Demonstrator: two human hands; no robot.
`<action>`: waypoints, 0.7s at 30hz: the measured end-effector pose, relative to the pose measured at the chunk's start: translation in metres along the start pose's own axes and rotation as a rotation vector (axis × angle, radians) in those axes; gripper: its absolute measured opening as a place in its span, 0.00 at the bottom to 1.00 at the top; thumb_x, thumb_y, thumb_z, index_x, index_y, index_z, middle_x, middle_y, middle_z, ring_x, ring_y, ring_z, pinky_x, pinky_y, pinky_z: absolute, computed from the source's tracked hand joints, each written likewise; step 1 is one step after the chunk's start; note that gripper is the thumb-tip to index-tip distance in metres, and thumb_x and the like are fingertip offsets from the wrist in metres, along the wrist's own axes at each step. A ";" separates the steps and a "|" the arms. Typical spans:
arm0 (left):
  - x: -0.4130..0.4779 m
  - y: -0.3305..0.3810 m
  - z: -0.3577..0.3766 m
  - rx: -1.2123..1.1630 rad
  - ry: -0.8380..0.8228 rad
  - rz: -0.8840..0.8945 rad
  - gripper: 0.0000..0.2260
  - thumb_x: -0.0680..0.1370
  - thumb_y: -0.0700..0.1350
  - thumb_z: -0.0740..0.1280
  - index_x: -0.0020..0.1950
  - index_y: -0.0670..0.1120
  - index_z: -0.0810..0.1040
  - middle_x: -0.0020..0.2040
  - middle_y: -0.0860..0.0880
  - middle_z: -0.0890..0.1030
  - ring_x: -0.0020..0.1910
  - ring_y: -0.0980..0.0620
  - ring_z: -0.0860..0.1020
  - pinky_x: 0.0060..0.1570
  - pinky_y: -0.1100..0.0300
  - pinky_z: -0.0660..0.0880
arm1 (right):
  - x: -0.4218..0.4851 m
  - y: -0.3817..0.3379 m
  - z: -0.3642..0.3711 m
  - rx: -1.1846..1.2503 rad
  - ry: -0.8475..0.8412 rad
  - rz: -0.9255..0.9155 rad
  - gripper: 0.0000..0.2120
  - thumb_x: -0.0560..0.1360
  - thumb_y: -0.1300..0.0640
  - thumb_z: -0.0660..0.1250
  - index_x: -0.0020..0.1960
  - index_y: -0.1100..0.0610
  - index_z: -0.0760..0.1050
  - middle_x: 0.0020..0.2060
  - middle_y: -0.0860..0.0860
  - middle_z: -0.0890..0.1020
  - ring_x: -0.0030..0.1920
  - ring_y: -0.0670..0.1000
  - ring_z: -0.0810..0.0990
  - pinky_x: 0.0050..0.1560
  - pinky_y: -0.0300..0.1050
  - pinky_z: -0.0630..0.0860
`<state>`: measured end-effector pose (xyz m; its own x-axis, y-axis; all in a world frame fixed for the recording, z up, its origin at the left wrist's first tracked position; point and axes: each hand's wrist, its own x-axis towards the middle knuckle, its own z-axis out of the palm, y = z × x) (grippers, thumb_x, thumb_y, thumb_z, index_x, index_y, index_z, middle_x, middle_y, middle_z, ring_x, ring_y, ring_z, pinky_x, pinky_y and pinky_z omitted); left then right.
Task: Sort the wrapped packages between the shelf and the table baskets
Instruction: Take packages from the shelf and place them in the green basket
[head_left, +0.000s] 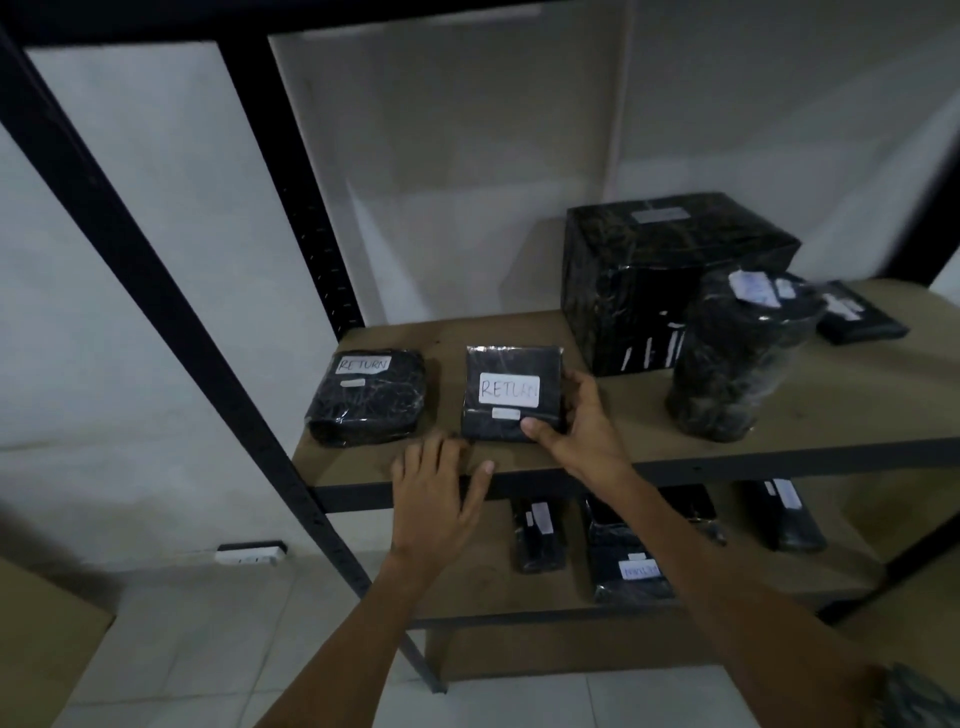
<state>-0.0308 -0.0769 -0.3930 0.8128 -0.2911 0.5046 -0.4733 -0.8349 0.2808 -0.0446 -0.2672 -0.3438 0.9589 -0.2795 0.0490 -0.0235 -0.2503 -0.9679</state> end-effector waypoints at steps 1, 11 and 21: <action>-0.007 0.000 0.002 0.012 -0.018 0.005 0.23 0.80 0.62 0.52 0.60 0.47 0.74 0.60 0.49 0.75 0.57 0.47 0.73 0.57 0.51 0.67 | -0.004 0.000 -0.003 0.010 -0.011 0.004 0.38 0.70 0.60 0.75 0.72 0.52 0.56 0.64 0.50 0.74 0.63 0.48 0.74 0.67 0.51 0.70; -0.056 0.033 -0.010 0.139 -0.262 -0.102 0.38 0.74 0.53 0.69 0.78 0.43 0.55 0.79 0.42 0.54 0.77 0.42 0.51 0.70 0.43 0.61 | -0.062 0.004 -0.046 0.128 -0.064 0.072 0.28 0.69 0.57 0.75 0.66 0.55 0.67 0.58 0.50 0.78 0.58 0.48 0.76 0.61 0.46 0.73; -0.124 0.083 -0.022 0.009 -0.526 -0.006 0.36 0.75 0.53 0.68 0.77 0.42 0.55 0.75 0.42 0.62 0.73 0.43 0.63 0.70 0.48 0.65 | -0.190 0.022 -0.105 0.251 0.068 0.112 0.24 0.69 0.60 0.75 0.62 0.55 0.70 0.58 0.53 0.79 0.60 0.52 0.78 0.62 0.55 0.75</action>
<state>-0.1782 -0.0998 -0.4139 0.8773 -0.4793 0.0247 -0.4670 -0.8405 0.2747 -0.2573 -0.3164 -0.3485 0.9331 -0.3557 -0.0533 -0.0492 0.0205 -0.9986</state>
